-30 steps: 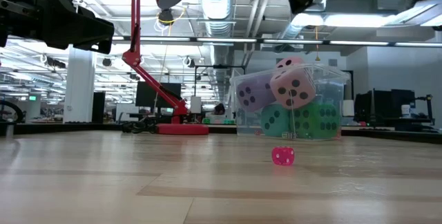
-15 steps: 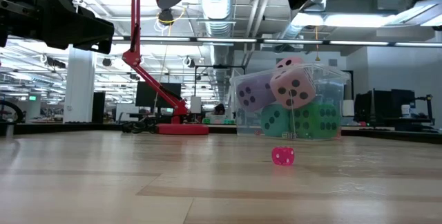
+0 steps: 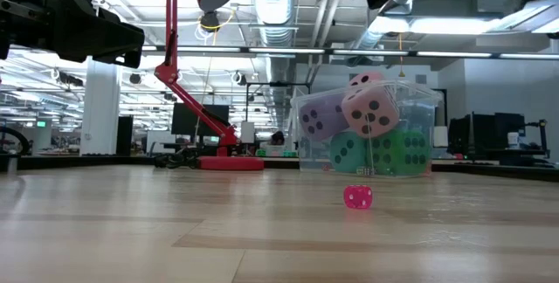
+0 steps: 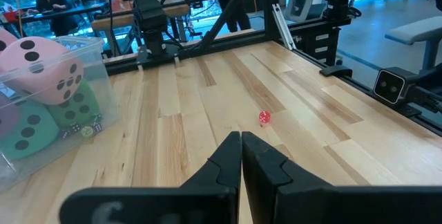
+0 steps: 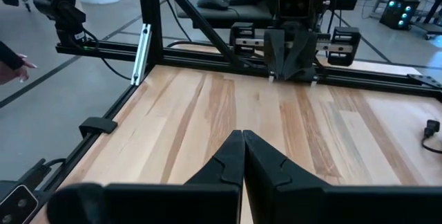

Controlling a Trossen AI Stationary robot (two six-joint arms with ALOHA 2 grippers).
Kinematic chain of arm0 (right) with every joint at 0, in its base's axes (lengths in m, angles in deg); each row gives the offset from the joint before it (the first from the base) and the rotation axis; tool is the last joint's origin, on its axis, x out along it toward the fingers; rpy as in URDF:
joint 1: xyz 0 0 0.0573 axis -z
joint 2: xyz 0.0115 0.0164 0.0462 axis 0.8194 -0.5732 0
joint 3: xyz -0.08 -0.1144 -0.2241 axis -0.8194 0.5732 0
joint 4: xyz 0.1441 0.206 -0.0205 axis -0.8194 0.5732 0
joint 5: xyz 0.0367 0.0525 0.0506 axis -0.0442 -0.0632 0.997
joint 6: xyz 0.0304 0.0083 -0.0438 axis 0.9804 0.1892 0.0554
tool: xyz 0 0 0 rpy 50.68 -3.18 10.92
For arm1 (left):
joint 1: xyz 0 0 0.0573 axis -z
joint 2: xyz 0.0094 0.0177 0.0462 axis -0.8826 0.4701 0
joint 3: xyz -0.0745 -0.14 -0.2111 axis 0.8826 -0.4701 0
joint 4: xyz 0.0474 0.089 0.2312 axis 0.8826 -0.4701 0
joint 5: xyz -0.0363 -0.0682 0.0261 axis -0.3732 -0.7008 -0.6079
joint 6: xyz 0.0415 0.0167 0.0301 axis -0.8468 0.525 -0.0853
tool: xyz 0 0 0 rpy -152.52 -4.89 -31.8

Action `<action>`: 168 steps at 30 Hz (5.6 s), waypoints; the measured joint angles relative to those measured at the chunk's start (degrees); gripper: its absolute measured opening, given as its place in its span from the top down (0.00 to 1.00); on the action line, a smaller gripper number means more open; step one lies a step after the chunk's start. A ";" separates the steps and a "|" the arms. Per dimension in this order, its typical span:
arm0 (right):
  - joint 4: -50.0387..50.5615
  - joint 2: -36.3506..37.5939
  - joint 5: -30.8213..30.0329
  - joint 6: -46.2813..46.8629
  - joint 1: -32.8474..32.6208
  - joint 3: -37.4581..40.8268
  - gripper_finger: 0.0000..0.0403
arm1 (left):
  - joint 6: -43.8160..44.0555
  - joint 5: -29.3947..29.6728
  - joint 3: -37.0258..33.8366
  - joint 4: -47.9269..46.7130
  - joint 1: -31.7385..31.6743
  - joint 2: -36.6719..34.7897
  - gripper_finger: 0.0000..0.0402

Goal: Pick & Place Dice
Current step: Put the small pink dice into the transparent bin

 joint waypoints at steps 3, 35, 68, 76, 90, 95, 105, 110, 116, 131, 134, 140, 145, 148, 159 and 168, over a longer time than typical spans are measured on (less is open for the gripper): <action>0.02 0.00 0.00 0.00 -0.02 0.00 1.00 | 0.00 0.01 0.00 0.00 0.00 0.00 1.00; 3.16 0.00 -4.36 9.79 -5.38 0.00 1.00 | -0.01 0.00 0.00 0.00 0.01 0.00 1.00; 25.77 -17.81 -4.22 21.28 -6.38 -13.57 1.00 | -0.02 0.01 0.00 0.00 0.01 -0.02 1.00; 25.99 -17.81 -4.06 21.59 -6.38 -13.57 0.86 | -0.02 0.01 0.00 0.00 0.01 -0.02 1.00; 25.29 -17.81 -4.06 26.28 -5.91 -13.55 0.45 | -0.02 0.01 0.00 0.00 0.00 -0.02 1.00; 26.05 -17.79 -4.06 27.44 -5.86 -13.55 0.43 | -0.02 0.01 0.00 0.00 0.01 -0.02 1.00; 26.14 -17.77 -4.48 28.50 -5.88 -12.48 0.48 | -0.02 0.01 0.00 0.00 0.00 -0.02 1.00; 25.71 -17.77 -4.48 28.50 -5.92 -12.48 0.48 | -0.02 0.02 0.00 0.00 0.01 -0.02 1.00; 23.69 -21.42 -4.46 28.51 -6.38 -12.32 0.49 | -0.02 0.01 0.00 0.00 0.01 -0.02 1.00; 20.37 -29.75 0.76 29.09 -6.03 -13.05 0.49 | -0.02 0.00 -0.02 1.33 0.01 -0.20 1.00; 20.29 -29.74 0.86 29.39 -6.01 -13.05 0.50 | -0.01 0.00 -0.02 1.36 0.00 -0.22 1.00; 20.40 -29.51 1.13 29.38 -5.94 -12.98 0.51 | -0.02 0.00 -0.02 1.32 0.02 -0.22 1.00; 20.48 -29.49 1.35 29.38 -5.90 -12.96 0.51 | -0.02 0.00 -0.02 1.32 0.01 -0.22 1.00; 20.53 -29.43 2.19 29.39 -5.90 -12.96 0.51 | -0.02 0.00 -0.02 1.32 0.00 -0.22 1.00; 20.61 -29.29 4.83 29.55 -5.11 -12.94 0.52 | -0.02 0.02 -0.02 1.32 0.02 -0.22 1.00; 20.70 -29.29 5.68 29.51 -3.54 -12.94 0.52 | -0.02 0.01 -0.02 1.32 0.01 -0.22 1.00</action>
